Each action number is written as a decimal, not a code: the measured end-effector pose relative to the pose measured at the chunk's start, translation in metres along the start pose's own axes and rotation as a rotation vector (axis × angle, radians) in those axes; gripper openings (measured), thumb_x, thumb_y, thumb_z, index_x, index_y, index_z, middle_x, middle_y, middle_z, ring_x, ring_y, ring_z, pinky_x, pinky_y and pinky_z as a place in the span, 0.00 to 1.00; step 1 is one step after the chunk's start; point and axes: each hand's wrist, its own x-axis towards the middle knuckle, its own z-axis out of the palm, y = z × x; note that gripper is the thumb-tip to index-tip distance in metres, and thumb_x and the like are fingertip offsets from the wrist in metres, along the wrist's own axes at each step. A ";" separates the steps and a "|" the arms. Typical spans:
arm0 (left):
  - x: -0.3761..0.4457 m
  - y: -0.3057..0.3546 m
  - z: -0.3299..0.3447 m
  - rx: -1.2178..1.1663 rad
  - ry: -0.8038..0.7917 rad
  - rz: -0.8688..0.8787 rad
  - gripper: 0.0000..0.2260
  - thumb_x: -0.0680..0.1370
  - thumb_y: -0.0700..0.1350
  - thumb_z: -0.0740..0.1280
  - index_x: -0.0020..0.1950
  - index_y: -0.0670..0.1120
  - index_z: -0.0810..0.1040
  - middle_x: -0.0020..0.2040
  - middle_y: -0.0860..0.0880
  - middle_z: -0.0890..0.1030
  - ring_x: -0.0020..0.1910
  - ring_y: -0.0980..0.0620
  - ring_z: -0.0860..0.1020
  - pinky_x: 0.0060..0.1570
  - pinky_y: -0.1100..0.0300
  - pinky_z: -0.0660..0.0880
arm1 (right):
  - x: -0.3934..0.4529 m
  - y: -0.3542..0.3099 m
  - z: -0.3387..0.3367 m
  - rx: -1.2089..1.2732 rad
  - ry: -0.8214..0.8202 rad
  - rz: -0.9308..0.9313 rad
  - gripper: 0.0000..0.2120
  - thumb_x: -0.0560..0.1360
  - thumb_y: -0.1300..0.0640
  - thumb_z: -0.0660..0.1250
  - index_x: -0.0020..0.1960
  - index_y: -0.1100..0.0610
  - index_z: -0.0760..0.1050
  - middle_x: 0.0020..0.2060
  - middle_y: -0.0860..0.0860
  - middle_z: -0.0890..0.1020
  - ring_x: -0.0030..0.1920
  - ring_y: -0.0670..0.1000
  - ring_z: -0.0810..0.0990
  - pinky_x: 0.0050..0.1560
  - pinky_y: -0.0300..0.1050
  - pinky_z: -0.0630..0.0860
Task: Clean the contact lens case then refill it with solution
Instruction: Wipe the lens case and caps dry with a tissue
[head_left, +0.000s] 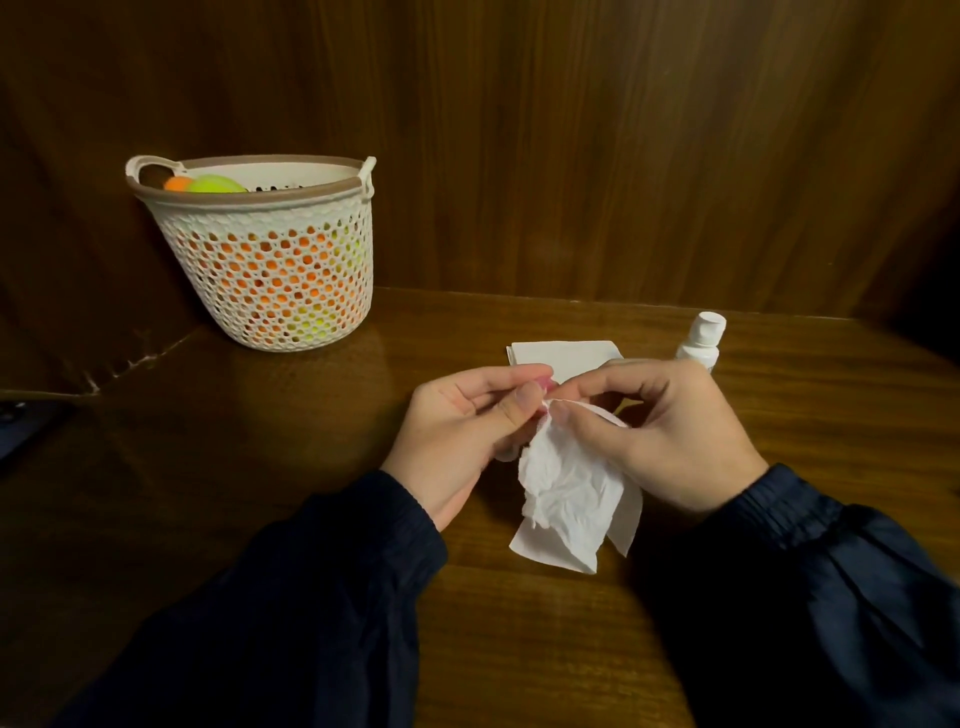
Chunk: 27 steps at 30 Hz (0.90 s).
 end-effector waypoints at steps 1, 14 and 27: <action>0.000 0.000 0.000 -0.001 -0.003 -0.002 0.12 0.73 0.46 0.75 0.55 0.52 0.90 0.57 0.42 0.88 0.63 0.36 0.83 0.70 0.30 0.71 | 0.000 0.000 0.000 -0.031 0.015 -0.011 0.04 0.76 0.55 0.78 0.50 0.47 0.89 0.44 0.40 0.89 0.48 0.44 0.87 0.49 0.48 0.85; 0.000 -0.001 0.001 0.054 -0.018 0.021 0.13 0.72 0.48 0.75 0.56 0.53 0.89 0.57 0.43 0.88 0.63 0.34 0.83 0.68 0.28 0.71 | 0.002 0.000 -0.002 0.014 -0.019 -0.075 0.04 0.77 0.51 0.75 0.51 0.47 0.87 0.47 0.40 0.88 0.51 0.47 0.86 0.53 0.51 0.84; 0.004 -0.005 -0.006 0.447 0.070 0.257 0.09 0.75 0.38 0.79 0.53 0.46 0.86 0.50 0.52 0.89 0.51 0.55 0.87 0.52 0.61 0.84 | 0.013 0.015 -0.030 0.147 0.090 0.030 0.06 0.86 0.61 0.64 0.55 0.52 0.78 0.42 0.42 0.86 0.40 0.40 0.84 0.39 0.32 0.79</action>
